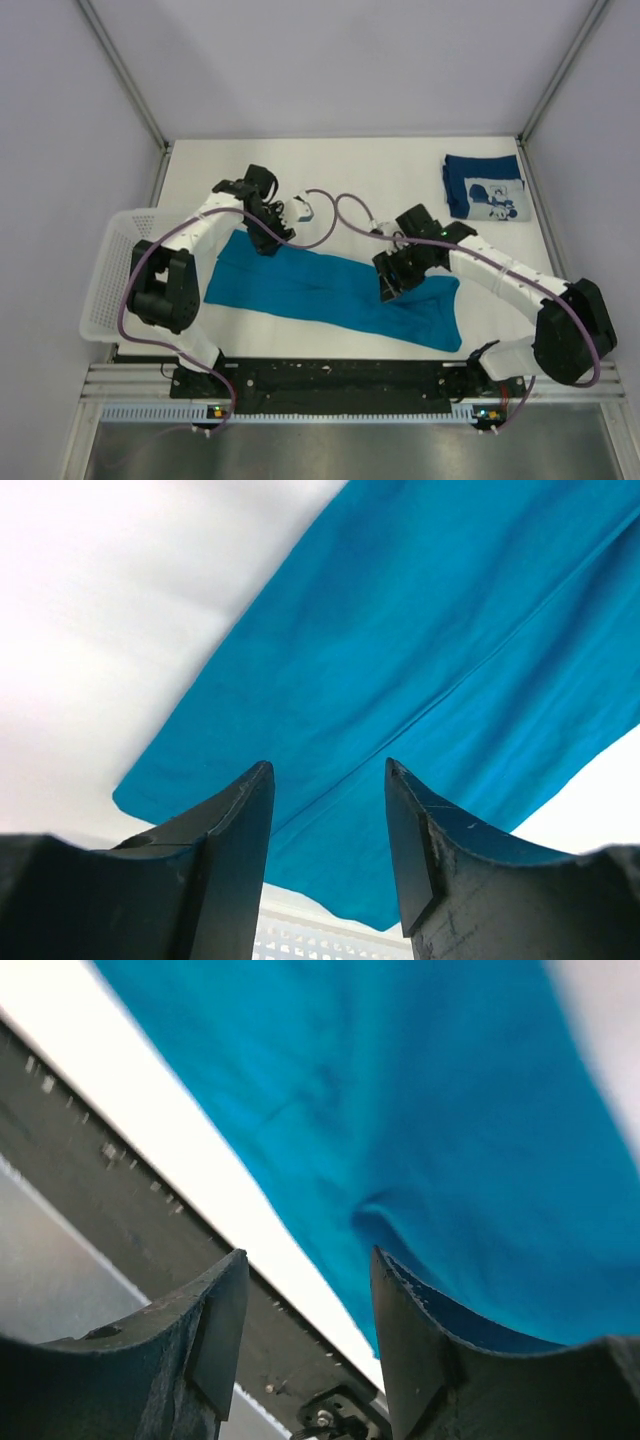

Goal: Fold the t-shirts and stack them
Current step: Fold the other side of the tshirt into a rectangle

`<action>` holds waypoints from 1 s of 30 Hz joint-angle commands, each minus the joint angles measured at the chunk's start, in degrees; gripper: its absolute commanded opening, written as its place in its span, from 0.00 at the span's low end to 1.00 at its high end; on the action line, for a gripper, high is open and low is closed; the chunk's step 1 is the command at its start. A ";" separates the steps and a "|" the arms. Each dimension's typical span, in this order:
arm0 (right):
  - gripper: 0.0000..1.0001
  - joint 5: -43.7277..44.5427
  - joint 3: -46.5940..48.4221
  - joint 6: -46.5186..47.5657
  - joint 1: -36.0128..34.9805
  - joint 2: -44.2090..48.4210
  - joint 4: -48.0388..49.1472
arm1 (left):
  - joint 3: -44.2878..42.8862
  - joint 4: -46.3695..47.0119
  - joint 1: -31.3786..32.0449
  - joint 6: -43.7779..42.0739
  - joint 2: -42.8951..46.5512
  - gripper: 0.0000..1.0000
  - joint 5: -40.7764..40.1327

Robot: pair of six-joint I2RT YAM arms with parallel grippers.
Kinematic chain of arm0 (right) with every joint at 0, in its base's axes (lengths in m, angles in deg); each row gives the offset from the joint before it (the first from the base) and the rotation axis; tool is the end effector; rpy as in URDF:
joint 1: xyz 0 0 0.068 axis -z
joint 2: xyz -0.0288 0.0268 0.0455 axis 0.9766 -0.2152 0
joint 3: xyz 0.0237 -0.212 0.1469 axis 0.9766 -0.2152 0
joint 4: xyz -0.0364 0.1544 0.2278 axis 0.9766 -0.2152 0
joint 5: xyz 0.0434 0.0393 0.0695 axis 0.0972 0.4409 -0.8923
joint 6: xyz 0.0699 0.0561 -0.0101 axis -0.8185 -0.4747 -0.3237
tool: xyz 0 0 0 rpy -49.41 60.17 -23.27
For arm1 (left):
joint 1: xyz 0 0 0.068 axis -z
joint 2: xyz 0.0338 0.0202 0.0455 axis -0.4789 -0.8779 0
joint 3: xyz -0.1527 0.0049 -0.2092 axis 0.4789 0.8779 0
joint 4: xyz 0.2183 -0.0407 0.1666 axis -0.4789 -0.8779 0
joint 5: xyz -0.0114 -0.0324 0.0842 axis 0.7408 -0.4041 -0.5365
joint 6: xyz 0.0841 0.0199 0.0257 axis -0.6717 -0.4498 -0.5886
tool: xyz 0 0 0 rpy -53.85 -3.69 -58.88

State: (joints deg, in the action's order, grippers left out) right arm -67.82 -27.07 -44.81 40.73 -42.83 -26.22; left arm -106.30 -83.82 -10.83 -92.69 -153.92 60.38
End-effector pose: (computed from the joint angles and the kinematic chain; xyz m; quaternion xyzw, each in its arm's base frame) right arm 0.2104 0.1979 0.1643 -0.3246 0.9073 0.2482 0.0993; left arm 0.3348 -0.1287 0.1717 0.5379 0.8219 -0.0875 0.1659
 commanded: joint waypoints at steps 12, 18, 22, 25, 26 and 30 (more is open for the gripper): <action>0.57 8.42 -2.11 -12.30 29.46 3.64 0.17 | -13.35 10.08 -9.25 10.42 -11.33 0.62 -16.90; 0.69 12.09 -2.74 -16.25 29.46 8.28 -4.56 | -10.98 12.54 -10.49 7.26 -14.94 0.63 -17.07; 0.69 11.94 -2.29 -18.98 29.54 10.49 -7.30 | -8.96 14.48 -10.66 5.68 -16.52 0.63 -16.81; 0.66 9.56 -4.92 -20.21 29.46 8.31 -7.39 | -8.78 14.57 -11.10 5.76 -17.66 0.61 -15.58; 0.65 9.55 -5.98 -20.21 29.46 7.51 -7.21 | -8.69 14.57 -11.19 5.85 -17.75 0.59 -15.14; 0.57 11.40 -7.39 -18.64 29.98 3.82 -5.38 | -7.55 14.39 -11.36 5.41 -17.40 0.40 -12.60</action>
State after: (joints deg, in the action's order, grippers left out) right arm -57.17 -33.25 -63.21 70.00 -36.12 -32.31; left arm -114.83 -71.01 -21.76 -86.68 -171.95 44.88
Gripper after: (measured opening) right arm 0.584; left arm 0.459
